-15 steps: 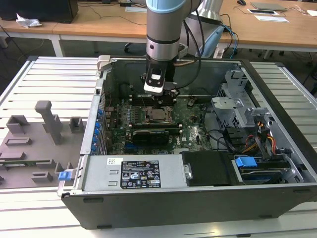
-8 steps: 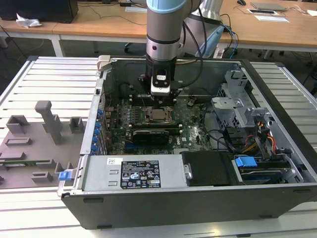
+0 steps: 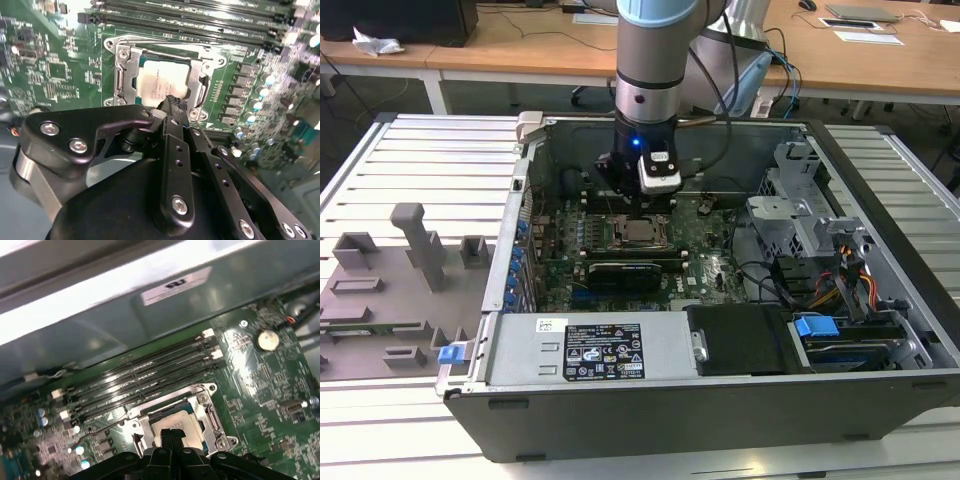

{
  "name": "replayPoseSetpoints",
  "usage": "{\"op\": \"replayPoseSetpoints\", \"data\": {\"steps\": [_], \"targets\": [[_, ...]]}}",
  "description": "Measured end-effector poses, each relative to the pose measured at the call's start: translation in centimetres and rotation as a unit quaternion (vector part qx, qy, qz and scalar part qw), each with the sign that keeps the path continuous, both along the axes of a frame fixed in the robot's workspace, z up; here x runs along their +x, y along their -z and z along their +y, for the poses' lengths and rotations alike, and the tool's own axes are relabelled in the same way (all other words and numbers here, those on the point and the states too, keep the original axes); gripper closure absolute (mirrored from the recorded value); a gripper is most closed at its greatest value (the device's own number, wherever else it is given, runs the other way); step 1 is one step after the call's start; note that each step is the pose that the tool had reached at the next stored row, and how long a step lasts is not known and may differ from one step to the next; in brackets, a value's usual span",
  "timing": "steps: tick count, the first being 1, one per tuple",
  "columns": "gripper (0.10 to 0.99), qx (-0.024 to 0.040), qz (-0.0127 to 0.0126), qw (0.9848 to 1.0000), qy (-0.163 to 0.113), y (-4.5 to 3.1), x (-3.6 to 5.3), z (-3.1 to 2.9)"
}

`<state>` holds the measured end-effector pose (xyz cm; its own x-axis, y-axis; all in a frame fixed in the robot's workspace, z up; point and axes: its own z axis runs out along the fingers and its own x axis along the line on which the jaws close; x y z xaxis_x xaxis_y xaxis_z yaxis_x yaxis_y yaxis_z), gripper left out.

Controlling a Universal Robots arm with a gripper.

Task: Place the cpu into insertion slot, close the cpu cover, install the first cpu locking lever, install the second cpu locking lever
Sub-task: 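Close the cpu cover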

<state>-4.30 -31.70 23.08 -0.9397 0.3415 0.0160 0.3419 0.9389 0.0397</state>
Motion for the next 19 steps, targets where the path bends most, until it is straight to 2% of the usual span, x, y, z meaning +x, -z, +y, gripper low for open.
{"op": "replayPoseSetpoints", "data": {"steps": [3,6,10,11,12,15,16,18,19], "targets": [[0.98,0.0,0.0,0.9994,-0.034,0.0,0.0,0.0],[0.98,0.0,0.0,0.9975,-0.071,0.0,0.0,0.01],[0.98,0.0001,-0.0001,0.9938,-0.111,0.03,0.0,0.01],[0.98,-0.0002,-0.0002,0.9921,-0.125,0.07,0.0,0.01],[0.98,-0.0009,-0.0007,0.9909,-0.135,0.1,0.0,0.01],[0.98,-0.0025,-0.0027,0.9888,-0.149,0.18,0.0,0.01],[0.98,-0.0035,-0.0041,0.9877,-0.156,0.22,-0.01,0.0],[0.98,-0.0066,-0.0085,0.9857,-0.168,0.32,-0.1,0.01],[0.98,-0.0073,-0.0095,0.9854,-0.17,0.34,-0.16,0.0]]}}
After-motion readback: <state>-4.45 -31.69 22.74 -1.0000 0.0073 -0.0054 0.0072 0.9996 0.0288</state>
